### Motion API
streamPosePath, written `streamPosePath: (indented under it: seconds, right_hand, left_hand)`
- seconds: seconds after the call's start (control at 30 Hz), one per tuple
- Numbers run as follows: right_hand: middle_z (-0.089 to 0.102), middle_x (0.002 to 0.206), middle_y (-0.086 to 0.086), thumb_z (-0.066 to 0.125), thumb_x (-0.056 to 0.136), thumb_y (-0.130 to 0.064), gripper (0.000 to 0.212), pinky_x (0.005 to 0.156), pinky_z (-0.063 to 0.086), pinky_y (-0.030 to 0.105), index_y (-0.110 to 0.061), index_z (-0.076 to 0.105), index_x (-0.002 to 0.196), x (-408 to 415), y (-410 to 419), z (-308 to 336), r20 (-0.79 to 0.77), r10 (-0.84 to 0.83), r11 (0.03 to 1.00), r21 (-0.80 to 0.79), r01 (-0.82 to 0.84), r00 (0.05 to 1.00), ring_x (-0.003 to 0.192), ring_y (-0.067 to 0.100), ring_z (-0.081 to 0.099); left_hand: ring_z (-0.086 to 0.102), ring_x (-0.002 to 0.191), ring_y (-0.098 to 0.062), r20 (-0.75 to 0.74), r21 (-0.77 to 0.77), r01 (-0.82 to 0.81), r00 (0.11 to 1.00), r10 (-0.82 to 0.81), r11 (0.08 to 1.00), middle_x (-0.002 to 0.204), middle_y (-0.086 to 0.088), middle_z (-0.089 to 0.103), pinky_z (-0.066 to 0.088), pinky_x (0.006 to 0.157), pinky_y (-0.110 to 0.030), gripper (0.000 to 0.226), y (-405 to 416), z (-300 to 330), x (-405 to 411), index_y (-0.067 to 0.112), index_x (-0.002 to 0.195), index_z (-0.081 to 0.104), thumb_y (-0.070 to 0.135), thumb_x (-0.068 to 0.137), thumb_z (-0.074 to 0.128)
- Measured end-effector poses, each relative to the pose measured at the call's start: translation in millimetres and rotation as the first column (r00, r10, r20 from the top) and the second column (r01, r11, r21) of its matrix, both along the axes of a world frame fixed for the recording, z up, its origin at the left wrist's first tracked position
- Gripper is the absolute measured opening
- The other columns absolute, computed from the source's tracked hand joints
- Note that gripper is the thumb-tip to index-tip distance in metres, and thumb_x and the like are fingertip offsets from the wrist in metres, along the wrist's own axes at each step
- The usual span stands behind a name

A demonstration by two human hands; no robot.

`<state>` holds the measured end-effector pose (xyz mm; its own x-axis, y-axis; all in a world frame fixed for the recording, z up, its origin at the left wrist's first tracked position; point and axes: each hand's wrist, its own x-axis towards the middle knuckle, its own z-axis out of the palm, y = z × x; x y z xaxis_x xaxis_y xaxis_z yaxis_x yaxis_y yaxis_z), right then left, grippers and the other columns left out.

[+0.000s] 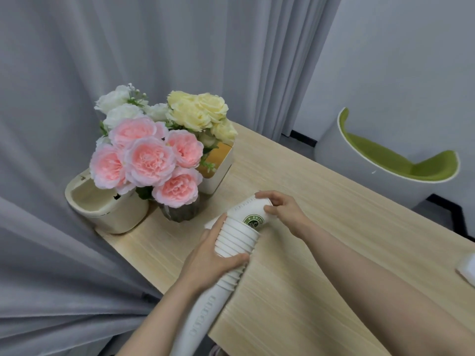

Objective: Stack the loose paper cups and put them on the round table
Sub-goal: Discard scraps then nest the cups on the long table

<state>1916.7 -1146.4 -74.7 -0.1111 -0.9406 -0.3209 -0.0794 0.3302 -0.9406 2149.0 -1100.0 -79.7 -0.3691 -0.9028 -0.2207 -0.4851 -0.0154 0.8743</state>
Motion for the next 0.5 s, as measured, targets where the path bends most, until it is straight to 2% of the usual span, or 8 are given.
streamPosePath:
  seconds: [0.1,0.27,0.4,0.5]
  right_hand:
    - [0.066,0.109,0.002,0.05,0.084,0.016,0.044,0.07,0.047,0.014,-0.02,0.067,0.103,-32.1,18.0,12.5,-0.054,-0.084,0.996,-0.032,0.082,0.995,0.089,0.012,0.059]
    - [0.067,0.1,0.003,0.049,0.086,0.013,0.044,0.074,0.046,0.025,-0.022,0.066,0.108,-80.5,53.1,36.5,-0.055,-0.206,0.978,-0.053,0.203,0.977,0.09,0.02,0.059]
    - [0.067,0.099,0.007,0.049,0.086,0.013,0.045,0.079,0.044,0.033,-0.021,0.065,0.109,-105.1,80.9,54.9,-0.047,-0.316,0.943,-0.121,0.308,0.948,0.088,0.023,0.058]
    - [0.067,0.097,0.008,0.05,0.086,0.011,0.044,0.077,0.044,0.031,-0.023,0.064,0.109,-118.2,98.0,69.7,-0.036,-0.377,0.915,-0.173,0.366,0.926,0.084,0.02,0.059]
  left_hand:
    - [0.05,0.122,-0.006,-0.034,-0.002,0.062,0.997,-0.062,0.998,0.135,0.017,0.047,0.044,0.101,-0.042,0.103,2.2,3.1,-16.3,0.055,0.143,0.023,0.066,0.056,0.077]
    - [0.052,0.119,-0.008,-0.043,-0.039,0.163,0.985,-0.164,0.986,0.132,0.013,0.05,0.045,0.1,-0.041,0.101,0.1,7.1,-42.5,0.052,0.144,0.025,0.061,0.058,0.077]
    - [0.047,0.114,0.0,-0.021,-0.024,0.164,0.986,-0.164,0.986,0.128,0.021,0.042,0.041,0.095,-0.029,0.103,3.6,6.6,-55.5,0.062,0.139,0.018,0.067,0.054,0.075]
    - [0.046,0.113,0.001,0.002,-0.03,0.2,0.98,-0.2,0.979,0.125,0.021,0.041,0.039,0.094,-0.027,0.104,5.0,7.5,-66.3,0.064,0.139,0.014,0.069,0.053,0.073]
